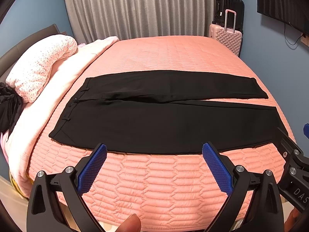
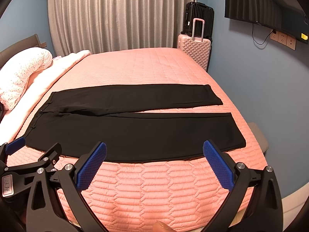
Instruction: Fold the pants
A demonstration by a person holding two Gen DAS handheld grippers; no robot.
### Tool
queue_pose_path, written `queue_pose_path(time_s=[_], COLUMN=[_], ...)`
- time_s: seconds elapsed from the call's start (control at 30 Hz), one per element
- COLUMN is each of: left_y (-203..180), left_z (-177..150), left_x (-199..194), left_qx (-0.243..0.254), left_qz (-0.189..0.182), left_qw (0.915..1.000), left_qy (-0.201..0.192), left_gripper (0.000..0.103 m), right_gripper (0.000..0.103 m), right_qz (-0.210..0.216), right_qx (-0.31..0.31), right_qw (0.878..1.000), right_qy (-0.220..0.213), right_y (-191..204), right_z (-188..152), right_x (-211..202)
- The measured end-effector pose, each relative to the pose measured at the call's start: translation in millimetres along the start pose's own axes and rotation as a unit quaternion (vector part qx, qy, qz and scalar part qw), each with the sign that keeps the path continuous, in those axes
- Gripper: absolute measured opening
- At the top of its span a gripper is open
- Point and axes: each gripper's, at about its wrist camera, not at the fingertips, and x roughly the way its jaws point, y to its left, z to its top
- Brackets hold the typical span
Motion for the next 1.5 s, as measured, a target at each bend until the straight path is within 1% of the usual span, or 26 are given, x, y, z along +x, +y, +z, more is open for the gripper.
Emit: queue_pose_path(time_s=[0.5, 1.5], left_y=[-1.3, -2.7], left_z=[-0.6, 2.5], left_x=[0.9, -1.7], left_qx=[-0.001, 0.001], left_qz=[0.004, 0.0], left_qw=[1.0, 1.0], left_qy=[0.0, -0.002], left_gripper=[0.098, 0.098], right_gripper=[0.098, 0.098], right_qz=[0.001, 0.004], right_qx=[0.0, 0.0], right_qw=[1.0, 1.0], right_qy=[0.001, -0.003], right_y=[-0.2, 0.2], right_z=[-1.7, -1.8], right_x=[-1.4, -0.9])
